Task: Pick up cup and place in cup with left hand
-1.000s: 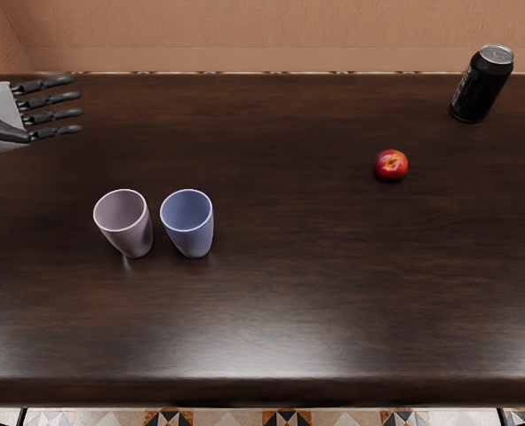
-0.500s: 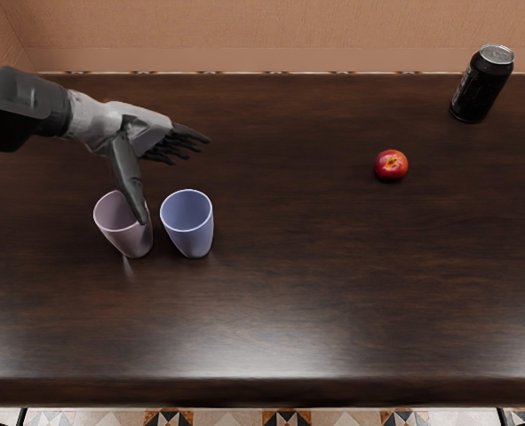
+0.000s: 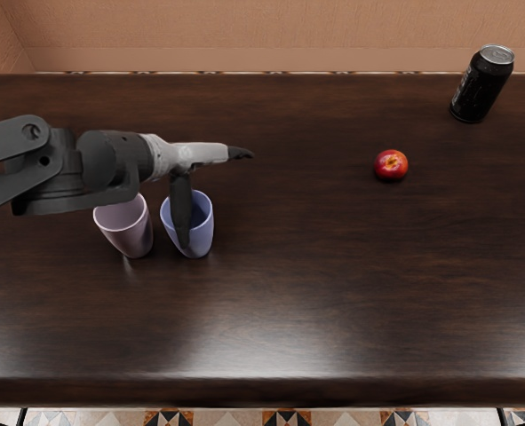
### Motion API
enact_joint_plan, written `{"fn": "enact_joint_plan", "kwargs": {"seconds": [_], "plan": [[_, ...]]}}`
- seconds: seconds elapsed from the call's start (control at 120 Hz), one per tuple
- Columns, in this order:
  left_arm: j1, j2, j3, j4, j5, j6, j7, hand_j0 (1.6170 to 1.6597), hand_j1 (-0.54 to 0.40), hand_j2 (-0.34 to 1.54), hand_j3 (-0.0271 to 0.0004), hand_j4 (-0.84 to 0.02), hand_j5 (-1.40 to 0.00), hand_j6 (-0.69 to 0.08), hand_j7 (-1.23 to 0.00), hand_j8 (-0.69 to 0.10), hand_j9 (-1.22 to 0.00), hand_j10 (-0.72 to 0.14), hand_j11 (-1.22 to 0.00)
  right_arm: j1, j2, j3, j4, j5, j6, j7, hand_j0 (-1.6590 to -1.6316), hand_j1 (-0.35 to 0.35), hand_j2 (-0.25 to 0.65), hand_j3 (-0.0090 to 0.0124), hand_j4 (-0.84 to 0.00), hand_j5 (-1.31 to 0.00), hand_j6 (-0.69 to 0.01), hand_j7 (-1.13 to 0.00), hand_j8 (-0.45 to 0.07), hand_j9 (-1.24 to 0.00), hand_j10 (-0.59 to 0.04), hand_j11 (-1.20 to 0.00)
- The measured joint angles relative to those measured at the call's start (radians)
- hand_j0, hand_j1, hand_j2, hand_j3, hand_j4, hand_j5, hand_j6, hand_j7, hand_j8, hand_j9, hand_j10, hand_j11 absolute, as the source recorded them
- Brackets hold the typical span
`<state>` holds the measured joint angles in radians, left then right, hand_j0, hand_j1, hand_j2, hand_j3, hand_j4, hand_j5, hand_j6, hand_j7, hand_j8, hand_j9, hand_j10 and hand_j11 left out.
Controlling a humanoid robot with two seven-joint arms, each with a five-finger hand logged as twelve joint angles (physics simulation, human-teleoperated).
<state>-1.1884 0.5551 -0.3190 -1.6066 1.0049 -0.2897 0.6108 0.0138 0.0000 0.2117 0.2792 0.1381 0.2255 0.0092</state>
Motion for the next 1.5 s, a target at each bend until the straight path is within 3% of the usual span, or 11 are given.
{"fn": "enact_joint_plan", "kwargs": {"seconds": [0.1,0.292,0.533,0.833,0.892,0.942,0.967,1.008,1.2,1.308,1.5], "plan": [[0.042,0.011,-0.001,-0.004,0.01,0.005,0.0,1.6581,0.349,0.0,0.0,-0.002,0.0,-0.003,0.0,-0.003,0.0,-0.002,0.0,0.0,0.0,0.0,0.0,0.0,0.0,0.0,-1.6581,-0.349,0.0,0.0,0.0,0.0,0.001,0.0,0.0,0.0,0.0,0.0],[0.081,0.025,0.0,-0.007,0.019,0.101,0.0,1.6581,0.342,0.0,0.0,-0.009,-0.01,-0.01,-0.01,-0.009,-0.01,-0.008,-0.01,0.0,0.0,0.0,0.0,0.0,0.0,0.0,-1.6581,-0.349,0.0,0.0,0.0,0.0,0.0,0.0,0.0,0.0,0.0,0.0],[0.103,0.026,0.008,-0.006,0.025,0.146,0.0,1.6581,0.231,0.02,0.0,-0.102,-0.13,-0.103,-0.13,-0.102,-0.13,-0.101,-0.13,0.0,0.0,0.0,0.0,0.0,0.0,0.0,-1.6581,-0.349,0.0,0.0,0.0,0.0,0.0,0.0,0.0,0.0,0.0,0.0],[0.108,0.055,0.02,-0.005,0.027,0.146,0.0,1.6581,0.023,0.06,0.0,-0.272,-0.35,-0.273,-0.35,-0.273,-0.35,-0.272,-0.35,0.0,0.0,0.0,0.0,0.0,0.0,0.0,-1.6581,-0.349,0.0,0.0,0.0,0.0,0.0,0.0,0.0,0.0,0.0,0.0],[0.108,0.055,0.023,-0.005,0.027,0.145,0.0,1.6581,-0.039,0.07,0.0,-0.298,-0.39,-0.299,-0.39,-0.299,-0.39,-0.298,-0.39,0.0,0.0,0.0,0.0,0.0,0.0,0.0,-1.6581,-0.349,0.0,0.0,0.0,0.0,0.0,0.0,0.0,0.0,0.0,0.0],[0.109,0.057,0.024,-0.004,0.027,0.144,0.0,1.6582,-0.154,0.17,0.0,-0.319,-0.42,-0.32,-0.42,-0.319,-0.42,-0.318,-0.42,0.0,0.0,0.0,0.0,0.0,0.0,0.0,-1.6581,-0.349,0.0,0.0,0.0,0.0,0.0,0.0,0.0,0.0,0.0,0.0],[0.11,0.057,0.025,-0.004,0.027,0.143,0.0,1.6577,-0.205,0.23,0.0,-0.326,-0.44,-0.286,-0.44,-0.322,-0.44,-0.325,-0.44,0.0,0.0,0.0,0.0,0.0,0.0,0.0,-1.6581,-0.349,0.0,0.0,0.0,0.0,0.0,0.0,0.0,0.0,0.0,0.0],[0.109,0.057,0.026,-0.004,0.026,0.143,0.0,1.657,-0.185,0.2,0.0,-0.342,-0.46,-0.27,-0.46,-0.3,-0.46,-0.338,-0.46,0.0,0.0,0.0,0.0,0.0,0.0,0.0,-1.6581,-0.349,0.0,0.0,0.0,0.0,0.0,0.0,0.0,0.0,0.0,0.0],[0.11,0.057,0.027,-0.004,0.029,0.142,0.0,1.6563,-0.096,0.11,0.0,-0.409,-0.49,-0.318,-0.51,-0.332,-0.52,-0.394,-0.51,0.0,0.0,0.0,0.0,0.0,0.0,0.0,-1.6581,-0.349,0.0,0.0,0.0,0.0,0.0,0.0,0.0,0.0,0.0,0.0],[0.107,0.067,0.027,-0.004,0.027,0.14,0.0,1.6562,-0.092,0.09,0.0,-0.425,-0.53,-0.332,-0.54,-0.328,-0.55,-0.416,-0.55,0.0,0.0,0.0,0.0,0.0,0.0,0.0,-1.6581,-0.349,0.0,0.0,0.0,0.0,0.0,0.0,0.0,0.0,0.0,0.0],[0.055,0.086,0.022,-0.005,0.026,0.138,0.0,1.6554,-0.067,0.06,0.0,-0.439,-0.58,-0.343,-0.58,-0.327,-0.58,-0.435,-0.58,0.0,0.0,0.0,0.0,0.0,0.0,0.0,-1.6581,-0.349,0.0,0.0,0.0,0.0,0.0,0.0,0.0,0.0,0.0,0.0]]}}
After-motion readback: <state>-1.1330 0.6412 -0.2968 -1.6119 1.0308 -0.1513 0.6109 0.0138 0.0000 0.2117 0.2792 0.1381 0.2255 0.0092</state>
